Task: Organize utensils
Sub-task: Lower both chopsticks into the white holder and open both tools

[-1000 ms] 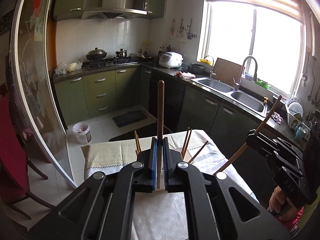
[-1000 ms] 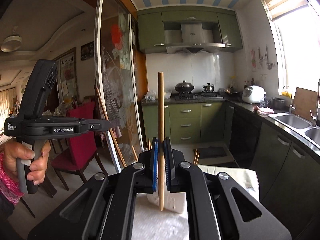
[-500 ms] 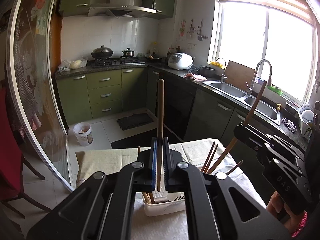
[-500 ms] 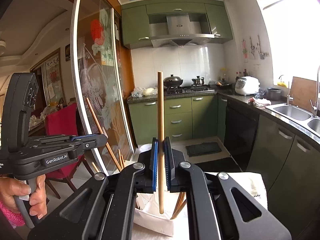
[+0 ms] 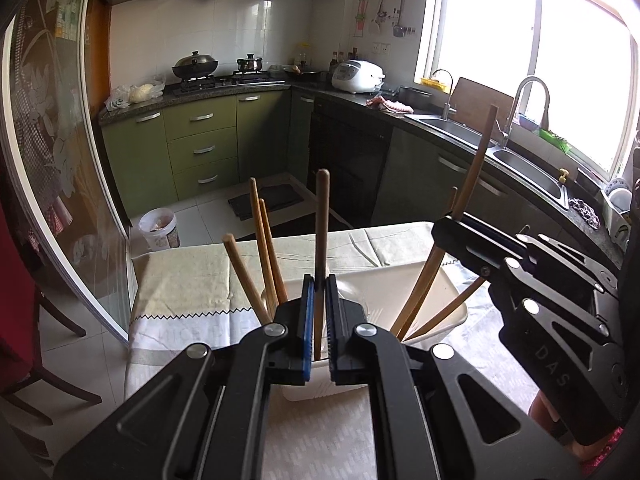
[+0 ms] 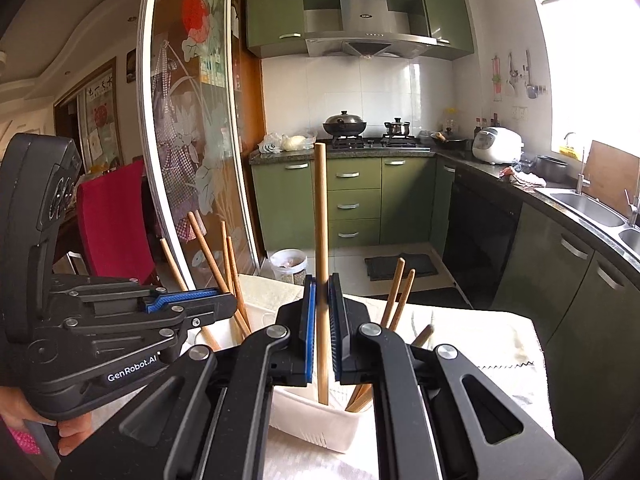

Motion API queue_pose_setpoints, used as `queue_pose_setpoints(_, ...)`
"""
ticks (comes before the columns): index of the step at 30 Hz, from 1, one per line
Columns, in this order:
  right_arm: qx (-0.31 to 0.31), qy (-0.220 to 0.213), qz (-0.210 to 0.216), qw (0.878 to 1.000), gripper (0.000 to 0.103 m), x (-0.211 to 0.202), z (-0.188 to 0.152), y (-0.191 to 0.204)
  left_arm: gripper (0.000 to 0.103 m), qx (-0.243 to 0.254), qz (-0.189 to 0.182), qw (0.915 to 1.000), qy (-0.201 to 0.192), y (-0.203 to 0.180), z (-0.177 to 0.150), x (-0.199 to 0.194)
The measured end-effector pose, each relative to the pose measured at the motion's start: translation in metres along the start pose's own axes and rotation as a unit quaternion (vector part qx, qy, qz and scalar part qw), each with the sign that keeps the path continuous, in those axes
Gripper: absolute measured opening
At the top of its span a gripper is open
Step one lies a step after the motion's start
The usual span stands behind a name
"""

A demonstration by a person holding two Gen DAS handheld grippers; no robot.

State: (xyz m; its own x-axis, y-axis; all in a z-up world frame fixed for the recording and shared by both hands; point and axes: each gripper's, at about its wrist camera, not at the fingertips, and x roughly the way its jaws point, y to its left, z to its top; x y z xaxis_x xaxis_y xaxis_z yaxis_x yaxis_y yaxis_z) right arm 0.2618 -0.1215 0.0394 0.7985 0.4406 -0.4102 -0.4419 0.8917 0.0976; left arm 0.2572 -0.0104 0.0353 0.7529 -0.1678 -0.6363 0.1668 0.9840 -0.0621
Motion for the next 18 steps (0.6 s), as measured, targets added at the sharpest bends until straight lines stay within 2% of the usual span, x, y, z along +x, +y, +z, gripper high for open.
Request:
queue_pose_setpoints(2, -0.006, 0.002, -0.005, 1.000, 0.007, 0.003, -0.005, 0.003, 0.006, 0.003, 0.003, 1.0000, 0.003, -0.001, -0.004, 0.003)
queue_pose_setpoints(4, -0.008, 0.005, -0.004, 1.000, 0.007, 0.003, -0.010, 0.004, 0.018, 0.007, 0.005, 0.9999, 0.007, -0.002, -0.006, 0.005)
queue_pose_setpoints(5, -0.010, 0.005, -0.005, 1.000, 0.007, 0.003, -0.010, 0.005, 0.029, 0.007, 0.003, 1.0000, 0.004, -0.002, -0.006, 0.003)
queue_pose_setpoints(8, -0.012, 0.002, -0.005, 1.000, 0.007, 0.002, -0.010, 0.007, 0.044, 0.011, 0.005, 0.9998, -0.016, -0.005, -0.004, -0.009)
queue_pose_setpoints(13, -0.013, 0.000, -0.010, 1.000, 0.007, 0.000, -0.011, 0.008, 0.049, 0.011, 0.008, 0.9987, -0.050, -0.005, 0.002, -0.037)
queue_pose_setpoints(18, -0.010, -0.001, -0.009, 1.000, 0.008, -0.001, -0.012, 0.007, 0.050, 0.019, 0.010, 0.9982, -0.056, -0.008, 0.000, -0.047)
